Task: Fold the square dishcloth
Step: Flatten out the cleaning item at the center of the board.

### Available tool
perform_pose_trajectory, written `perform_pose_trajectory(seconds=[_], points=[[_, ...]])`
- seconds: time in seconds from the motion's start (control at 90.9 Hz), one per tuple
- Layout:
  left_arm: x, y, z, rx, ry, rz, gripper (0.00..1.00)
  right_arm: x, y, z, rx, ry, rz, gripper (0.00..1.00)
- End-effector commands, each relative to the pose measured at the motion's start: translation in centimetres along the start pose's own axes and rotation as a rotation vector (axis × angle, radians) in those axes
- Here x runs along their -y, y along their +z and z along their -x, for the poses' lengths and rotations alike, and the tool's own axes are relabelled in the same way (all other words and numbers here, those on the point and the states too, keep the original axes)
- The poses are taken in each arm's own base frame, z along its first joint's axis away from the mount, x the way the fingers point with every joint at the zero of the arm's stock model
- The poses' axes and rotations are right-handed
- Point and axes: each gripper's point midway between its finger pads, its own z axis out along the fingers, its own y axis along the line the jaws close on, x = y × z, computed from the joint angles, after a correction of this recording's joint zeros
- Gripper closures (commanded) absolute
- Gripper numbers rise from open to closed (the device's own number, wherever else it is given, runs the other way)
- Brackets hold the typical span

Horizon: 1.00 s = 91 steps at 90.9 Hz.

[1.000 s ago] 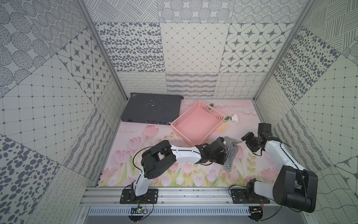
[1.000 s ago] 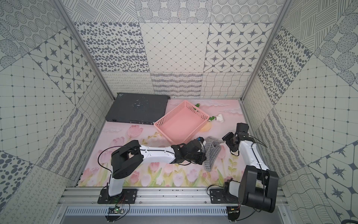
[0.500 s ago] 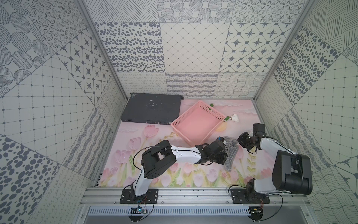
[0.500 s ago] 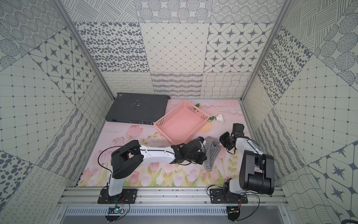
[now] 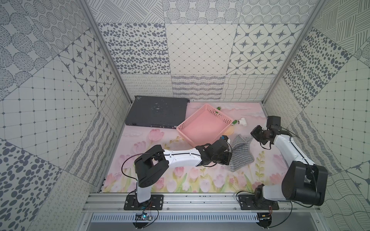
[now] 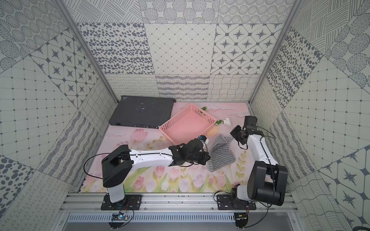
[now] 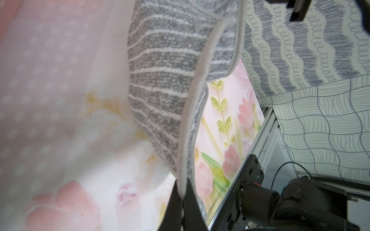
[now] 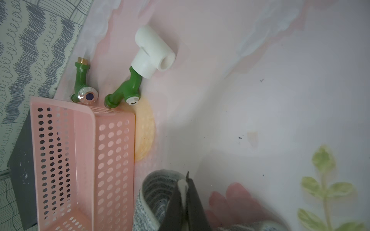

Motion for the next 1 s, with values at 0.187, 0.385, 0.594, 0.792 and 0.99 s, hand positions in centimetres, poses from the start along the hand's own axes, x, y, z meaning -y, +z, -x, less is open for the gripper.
perform_pose_trajectory(seconds=[0.187, 0.385, 0.594, 0.792, 0.99], points=[[-3.2, 0.6, -0.9, -0.057, -0.080, 0.048, 1.00, 0.2, -1.2, 2.2, 0.004, -0.176, -0.114, 0.87], [-4.7, 2.6, -2.1, -0.098, -0.109, 0.068, 0.89, 1.0, 1.5, 2.9, -0.042, -0.193, -0.171, 0.88], [-5.6, 2.3, -1.7, -0.052, -0.085, 0.104, 0.61, 1.0, 4.1, 2.9, -0.063, -0.242, -0.213, 0.85], [-3.7, 0.5, 1.2, 0.035, 0.029, 0.090, 0.48, 0.5, 5.2, 3.9, -0.037, -0.275, -0.251, 0.78], [-1.1, -0.6, 4.2, 0.069, 0.174, 0.070, 0.03, -0.2, 6.2, 5.0, -0.026, -0.287, -0.242, 0.73]])
